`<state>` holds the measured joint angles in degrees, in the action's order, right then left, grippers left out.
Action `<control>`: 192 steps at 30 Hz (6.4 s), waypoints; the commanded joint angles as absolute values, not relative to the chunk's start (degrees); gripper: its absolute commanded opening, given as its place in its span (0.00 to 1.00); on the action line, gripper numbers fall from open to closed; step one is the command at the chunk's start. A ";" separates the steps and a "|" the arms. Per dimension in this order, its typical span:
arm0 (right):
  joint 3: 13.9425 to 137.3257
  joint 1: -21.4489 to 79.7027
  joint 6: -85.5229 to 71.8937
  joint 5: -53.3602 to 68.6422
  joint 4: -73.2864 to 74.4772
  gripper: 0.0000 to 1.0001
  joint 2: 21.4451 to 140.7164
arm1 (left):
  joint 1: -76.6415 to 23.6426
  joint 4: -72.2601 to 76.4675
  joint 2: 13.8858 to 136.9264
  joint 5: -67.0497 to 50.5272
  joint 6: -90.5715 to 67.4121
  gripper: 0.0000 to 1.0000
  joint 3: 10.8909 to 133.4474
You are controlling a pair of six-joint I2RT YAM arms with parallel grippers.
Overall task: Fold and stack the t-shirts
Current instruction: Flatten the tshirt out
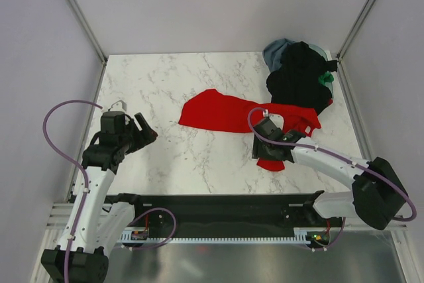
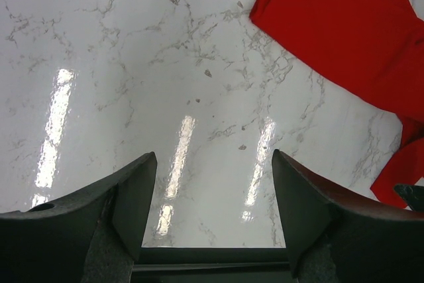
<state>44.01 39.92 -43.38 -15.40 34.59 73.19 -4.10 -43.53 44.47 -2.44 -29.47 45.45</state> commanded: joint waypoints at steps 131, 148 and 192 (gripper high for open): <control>52.65 42.89 -44.65 -17.75 60.47 0.00 44.74 | -1.49 -29.79 97.82 -10.90 -32.08 0.16 61.08; 60.54 42.89 -40.79 -17.59 60.21 0.00 46.23 | -1.41 -36.02 82.81 -13.35 -30.50 0.02 65.90; 129.47 42.89 -3.08 -23.96 40.26 0.00 70.03 | -2.29 -54.32 56.93 11.86 -28.12 0.02 117.46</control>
<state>133.49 42.65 -6.70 -10.28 39.44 59.33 -2.17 -54.43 48.97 6.11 -27.79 124.01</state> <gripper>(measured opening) 0.011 0.028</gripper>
